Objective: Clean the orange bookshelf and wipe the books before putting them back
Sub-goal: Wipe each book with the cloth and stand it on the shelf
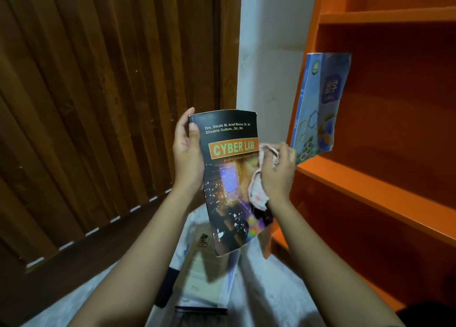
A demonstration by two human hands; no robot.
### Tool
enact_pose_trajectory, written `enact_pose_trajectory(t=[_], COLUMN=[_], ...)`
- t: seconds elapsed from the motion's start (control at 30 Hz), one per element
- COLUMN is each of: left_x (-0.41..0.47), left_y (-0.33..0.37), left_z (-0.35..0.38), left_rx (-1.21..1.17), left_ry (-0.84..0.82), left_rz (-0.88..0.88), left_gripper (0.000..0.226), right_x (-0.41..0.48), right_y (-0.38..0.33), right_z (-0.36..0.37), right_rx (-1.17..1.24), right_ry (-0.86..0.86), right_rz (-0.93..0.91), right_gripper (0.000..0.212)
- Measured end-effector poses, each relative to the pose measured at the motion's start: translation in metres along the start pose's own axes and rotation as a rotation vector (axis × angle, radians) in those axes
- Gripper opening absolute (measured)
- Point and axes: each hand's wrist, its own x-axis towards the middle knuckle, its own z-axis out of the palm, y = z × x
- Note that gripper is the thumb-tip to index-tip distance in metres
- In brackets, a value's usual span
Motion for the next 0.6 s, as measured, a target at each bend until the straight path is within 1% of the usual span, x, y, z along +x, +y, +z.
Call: enact_pose_trajectory(t=[0.03, 0.07, 0.13, 0.2, 0.27, 0.3, 0.33, 0.43, 0.47, 0.5, 0.53, 0.57, 0.6], left_x=[-0.001, -0.001, 0.0, 0.004, 0.008, 0.01, 0.011, 0.01, 0.009, 0.009, 0.009, 0.01, 0.01], left_y=[0.0, -0.001, -0.003, -0.008, -0.013, -0.015, -0.017, -0.015, -0.014, -0.013, -0.013, -0.013, -0.012], left_z=[0.002, 0.005, 0.014, 0.021, 0.02, 0.017, 0.014, 0.008, 0.009, 0.01, 0.011, 0.011, 0.012], left_rx=[0.01, 0.028, 0.066, 0.097, 0.092, 0.081, 0.069, -0.011, -0.03, -0.03, -0.022, -0.007, 0.003], left_ry=[0.001, 0.007, 0.042, 0.106, 0.156, 0.169, 0.177, 0.215, 0.237, 0.262, 0.276, 0.281, 0.279], left_rz=[0.006, 0.015, 0.032, 0.051, 0.061, 0.064, 0.064, 0.064, 0.07, 0.079, 0.092, 0.105, 0.12], left_gripper=[0.032, 0.031, 0.026, 0.024, 0.024, 0.023, 0.023, 0.021, 0.021, 0.021, 0.022, 0.022, 0.022], right_x=[0.001, -0.003, -0.018, -0.041, -0.06, -0.062, -0.059, -0.041, -0.038, -0.041, -0.047, -0.056, -0.066], right_y=[0.006, 0.005, -0.011, -0.028, -0.03, -0.026, -0.018, 0.01, 0.016, 0.016, 0.01, -0.001, -0.01], right_z=[-0.001, -0.001, 0.001, 0.004, 0.004, 0.004, 0.002, -0.004, -0.004, -0.004, -0.002, -0.001, 0.0], right_rx=[0.004, 0.021, 0.104, 0.156, 0.103, 0.079, 0.071, 0.027, 0.009, 0.0, 0.005, 0.029, 0.042], right_ry=[0.012, 0.027, 0.025, -0.073, -0.208, -0.236, -0.224, -0.076, -0.065, -0.079, -0.103, -0.134, -0.173], right_rz=[0.054, 0.042, -0.084, -0.253, -0.417, -0.443, -0.4, -0.089, -0.025, -0.011, -0.041, -0.113, -0.227], right_gripper=[0.019, 0.015, 0.01, 0.014, 0.018, 0.021, 0.024, 0.032, 0.034, 0.035, 0.035, 0.032, 0.026])
